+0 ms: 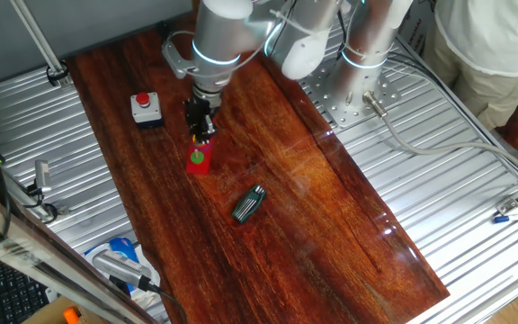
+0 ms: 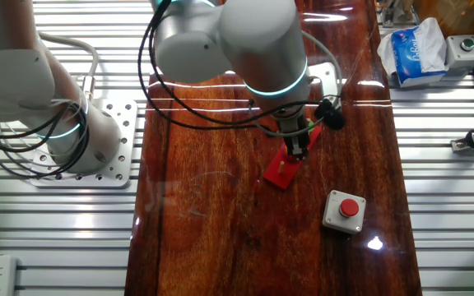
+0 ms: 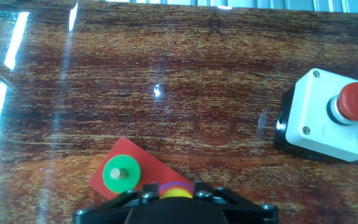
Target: Take out one Hanoi block and throw it aside
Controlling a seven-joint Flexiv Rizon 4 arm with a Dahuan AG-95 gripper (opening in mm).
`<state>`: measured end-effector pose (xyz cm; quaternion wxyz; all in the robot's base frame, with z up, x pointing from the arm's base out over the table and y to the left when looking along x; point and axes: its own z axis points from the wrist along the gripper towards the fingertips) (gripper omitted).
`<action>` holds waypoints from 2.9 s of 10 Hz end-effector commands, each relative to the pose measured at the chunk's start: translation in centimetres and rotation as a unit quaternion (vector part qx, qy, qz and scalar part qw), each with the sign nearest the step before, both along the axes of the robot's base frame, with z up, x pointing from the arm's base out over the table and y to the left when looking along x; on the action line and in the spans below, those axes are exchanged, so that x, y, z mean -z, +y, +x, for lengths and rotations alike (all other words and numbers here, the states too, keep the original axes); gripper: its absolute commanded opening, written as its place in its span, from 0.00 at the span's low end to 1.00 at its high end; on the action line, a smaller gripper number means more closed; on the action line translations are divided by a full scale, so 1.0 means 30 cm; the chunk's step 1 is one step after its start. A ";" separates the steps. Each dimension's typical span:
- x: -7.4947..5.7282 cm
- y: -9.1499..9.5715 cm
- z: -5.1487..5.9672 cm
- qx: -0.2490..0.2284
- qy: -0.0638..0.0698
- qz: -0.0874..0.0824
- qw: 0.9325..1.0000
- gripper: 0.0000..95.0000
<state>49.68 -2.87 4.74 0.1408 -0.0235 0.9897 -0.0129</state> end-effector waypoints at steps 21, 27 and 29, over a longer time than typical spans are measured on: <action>-0.072 -0.133 -0.055 -0.044 0.114 -0.031 0.992 0.60; -0.072 -0.133 -0.054 -0.029 0.080 0.003 0.996 0.60; -0.073 -0.134 -0.054 -0.031 0.081 0.005 0.996 0.60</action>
